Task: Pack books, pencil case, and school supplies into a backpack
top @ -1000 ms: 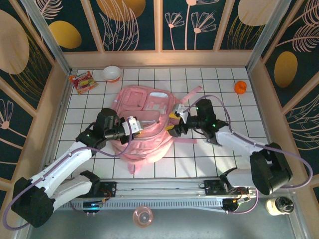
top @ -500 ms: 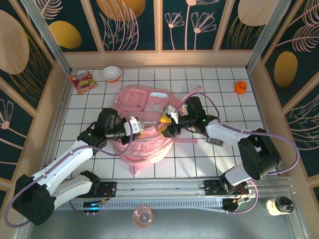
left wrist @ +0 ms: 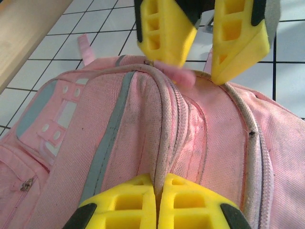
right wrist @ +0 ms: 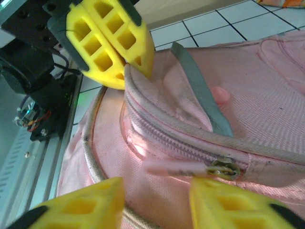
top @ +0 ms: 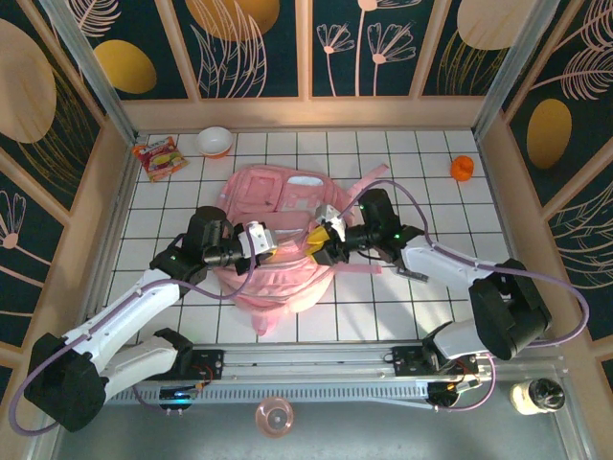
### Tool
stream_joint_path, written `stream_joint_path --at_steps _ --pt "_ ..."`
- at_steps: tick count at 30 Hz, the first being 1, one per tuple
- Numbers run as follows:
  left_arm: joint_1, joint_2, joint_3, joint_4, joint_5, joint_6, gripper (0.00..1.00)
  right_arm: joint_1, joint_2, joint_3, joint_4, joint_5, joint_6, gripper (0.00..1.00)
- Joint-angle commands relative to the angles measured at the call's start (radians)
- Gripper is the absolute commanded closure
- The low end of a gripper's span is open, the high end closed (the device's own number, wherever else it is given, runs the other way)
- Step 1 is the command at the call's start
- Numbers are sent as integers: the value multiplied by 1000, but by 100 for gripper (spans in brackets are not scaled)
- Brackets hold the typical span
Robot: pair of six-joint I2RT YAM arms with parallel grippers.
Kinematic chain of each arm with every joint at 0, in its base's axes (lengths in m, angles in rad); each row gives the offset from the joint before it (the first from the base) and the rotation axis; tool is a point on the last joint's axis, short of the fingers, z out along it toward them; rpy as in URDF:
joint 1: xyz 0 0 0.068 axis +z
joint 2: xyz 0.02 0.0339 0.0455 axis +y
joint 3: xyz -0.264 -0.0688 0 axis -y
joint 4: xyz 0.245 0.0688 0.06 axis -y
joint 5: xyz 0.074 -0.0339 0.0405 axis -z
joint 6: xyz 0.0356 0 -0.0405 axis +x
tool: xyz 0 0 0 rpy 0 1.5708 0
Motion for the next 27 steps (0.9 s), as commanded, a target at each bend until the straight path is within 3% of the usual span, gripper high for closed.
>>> stream_joint_path --at_steps 1,8,17,27 --pt "0 -22 33 151 93 -14 100 2 32 6 55 49 86 51" --pt "0 -28 23 157 94 -17 100 -13 60 17 56 64 177 47" --pt "0 -21 12 205 54 -75 100 -12 38 24 30 141 212 98" --pt "-128 86 69 265 -237 -186 100 121 -78 54 -98 181 272 100"
